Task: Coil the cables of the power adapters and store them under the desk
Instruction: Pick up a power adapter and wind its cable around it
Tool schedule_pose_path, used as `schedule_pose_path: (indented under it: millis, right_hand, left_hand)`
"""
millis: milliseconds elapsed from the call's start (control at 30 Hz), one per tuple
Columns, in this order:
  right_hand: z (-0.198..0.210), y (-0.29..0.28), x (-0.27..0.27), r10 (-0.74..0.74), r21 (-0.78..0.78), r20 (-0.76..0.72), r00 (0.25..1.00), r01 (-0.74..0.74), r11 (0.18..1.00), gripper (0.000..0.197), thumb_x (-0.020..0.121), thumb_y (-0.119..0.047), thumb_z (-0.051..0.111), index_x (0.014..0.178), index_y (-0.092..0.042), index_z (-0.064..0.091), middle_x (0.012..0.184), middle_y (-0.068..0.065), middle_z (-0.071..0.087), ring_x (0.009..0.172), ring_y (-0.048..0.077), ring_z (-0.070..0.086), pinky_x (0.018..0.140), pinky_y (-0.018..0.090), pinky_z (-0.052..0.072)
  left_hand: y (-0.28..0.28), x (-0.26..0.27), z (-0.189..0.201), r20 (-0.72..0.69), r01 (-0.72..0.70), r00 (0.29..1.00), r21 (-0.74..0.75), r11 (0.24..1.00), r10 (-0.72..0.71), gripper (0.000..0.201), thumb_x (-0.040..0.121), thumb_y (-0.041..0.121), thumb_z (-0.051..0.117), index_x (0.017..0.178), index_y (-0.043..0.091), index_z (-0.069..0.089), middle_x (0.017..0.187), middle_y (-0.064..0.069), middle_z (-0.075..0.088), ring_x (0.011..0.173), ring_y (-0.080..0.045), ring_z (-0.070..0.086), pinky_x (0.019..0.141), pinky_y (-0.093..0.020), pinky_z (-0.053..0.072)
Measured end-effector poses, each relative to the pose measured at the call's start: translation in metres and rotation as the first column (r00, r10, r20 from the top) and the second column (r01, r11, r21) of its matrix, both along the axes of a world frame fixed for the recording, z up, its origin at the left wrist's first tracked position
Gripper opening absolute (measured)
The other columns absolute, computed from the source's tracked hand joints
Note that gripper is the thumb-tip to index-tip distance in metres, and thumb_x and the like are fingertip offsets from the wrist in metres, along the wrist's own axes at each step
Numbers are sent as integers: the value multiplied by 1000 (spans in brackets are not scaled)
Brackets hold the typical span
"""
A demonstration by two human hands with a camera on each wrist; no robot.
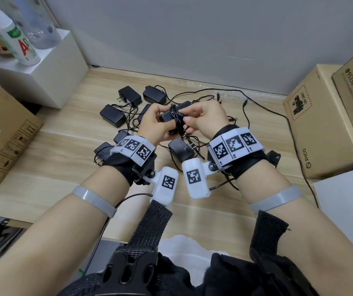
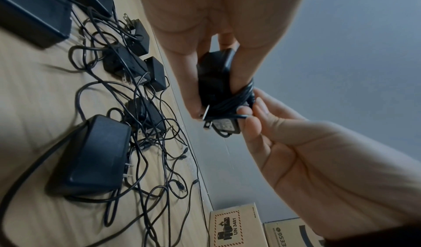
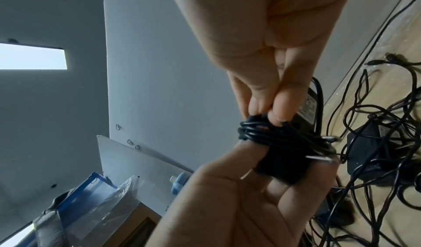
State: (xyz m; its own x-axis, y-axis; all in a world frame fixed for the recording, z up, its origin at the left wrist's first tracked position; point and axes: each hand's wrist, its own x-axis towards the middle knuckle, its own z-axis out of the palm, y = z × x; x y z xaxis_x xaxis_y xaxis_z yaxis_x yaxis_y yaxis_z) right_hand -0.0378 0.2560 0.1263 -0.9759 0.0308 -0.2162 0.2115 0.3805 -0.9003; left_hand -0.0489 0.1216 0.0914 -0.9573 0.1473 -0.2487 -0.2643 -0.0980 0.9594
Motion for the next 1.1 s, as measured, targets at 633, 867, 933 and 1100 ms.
schedule_pose_path:
  millis: [633, 867, 933, 1100]
  right_hand:
    - [5, -10, 2, -89, 76, -19, 996, 90, 993, 20, 82, 4, 60, 78, -14, 65, 56, 4, 59, 34, 1, 52, 49, 14, 49]
    - [5, -10, 7, -133, -17, -10, 991, 133, 991, 27, 82, 6, 58, 67, -16, 58, 57, 4, 57, 47, 14, 59, 57, 23, 55]
    - [4, -11, 7, -172, -79, -2, 985, 172, 982, 27, 84, 7, 55, 69, -17, 53, 60, 3, 58, 49, 16, 60, 59, 26, 55]
    - [3, -14, 7, -182, -121, 29, 983, 184, 975, 24, 83, -7, 62, 76, -23, 45, 76, 9, 62, 59, 23, 64, 74, 43, 58]
  left_hand:
    - [-8, 1, -3, -19, 108, 994, 51, 993, -108, 26, 92, -6, 45, 94, 20, 47, 96, -1, 52, 81, -20, 60, 64, -32, 59]
    - [-10, -1, 6, -30, 175, 984, 25, 984, -174, 16, 95, 5, 46, 98, 20, 52, 97, -4, 55, 84, -18, 61, 70, -37, 59]
    - [-11, -3, 6, -46, 186, 981, -21, 982, -187, 22, 91, 0, 51, 103, 19, 52, 102, -6, 54, 87, -21, 61, 74, -41, 58]
    - [-13, -3, 5, -77, 163, 983, -85, 983, -169, 31, 86, -5, 57, 110, 14, 52, 104, -3, 53, 91, -21, 59, 72, -39, 59]
